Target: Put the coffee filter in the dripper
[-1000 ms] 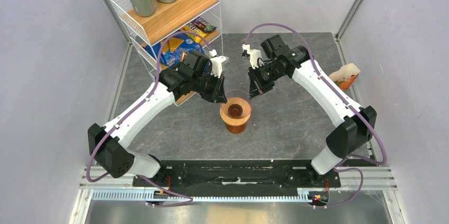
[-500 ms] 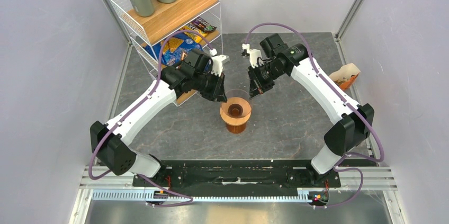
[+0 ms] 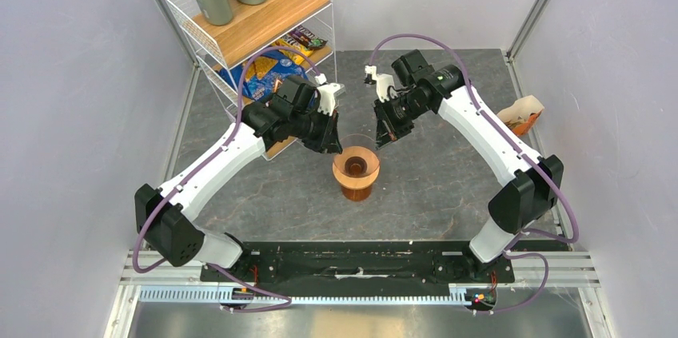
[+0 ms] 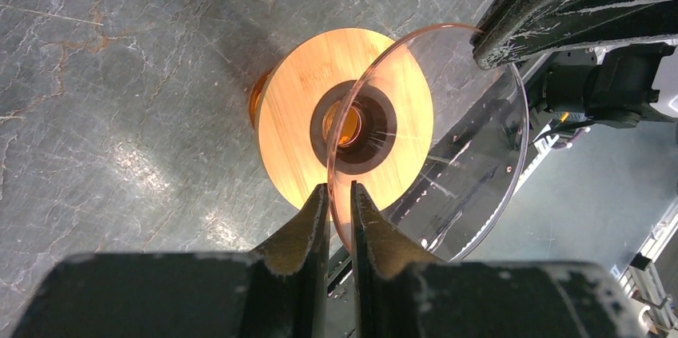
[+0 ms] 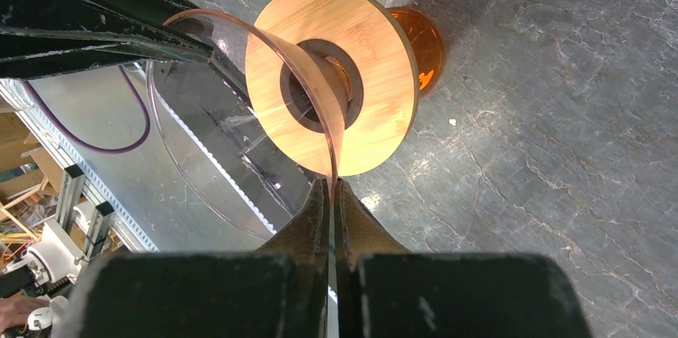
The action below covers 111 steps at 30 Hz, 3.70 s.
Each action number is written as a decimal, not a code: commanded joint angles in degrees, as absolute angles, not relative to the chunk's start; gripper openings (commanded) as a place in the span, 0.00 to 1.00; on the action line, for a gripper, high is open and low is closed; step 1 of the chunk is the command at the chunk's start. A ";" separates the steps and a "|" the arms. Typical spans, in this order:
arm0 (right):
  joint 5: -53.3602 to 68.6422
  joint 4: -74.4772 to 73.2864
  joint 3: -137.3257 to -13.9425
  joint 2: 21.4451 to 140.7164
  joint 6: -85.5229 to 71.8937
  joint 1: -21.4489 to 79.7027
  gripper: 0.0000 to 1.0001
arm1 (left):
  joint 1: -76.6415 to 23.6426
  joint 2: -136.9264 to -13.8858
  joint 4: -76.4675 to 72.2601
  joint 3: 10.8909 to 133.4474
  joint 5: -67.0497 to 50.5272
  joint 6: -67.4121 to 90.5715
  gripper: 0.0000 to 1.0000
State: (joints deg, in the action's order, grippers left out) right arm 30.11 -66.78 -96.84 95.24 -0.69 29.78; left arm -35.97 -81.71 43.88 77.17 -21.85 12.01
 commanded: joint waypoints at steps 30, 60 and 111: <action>25.00 -64.94 -94.42 99.93 4.83 30.32 0.00 | -36.38 -84.94 38.33 70.76 -17.08 8.09 0.02; 32.33 -71.82 -101.77 97.28 6.42 30.32 0.47 | -36.39 -81.07 41.13 76.38 -22.59 12.25 0.57; 37.82 -72.55 -103.59 94.45 5.56 25.72 0.75 | -36.13 -82.62 39.49 77.90 -23.40 13.85 0.48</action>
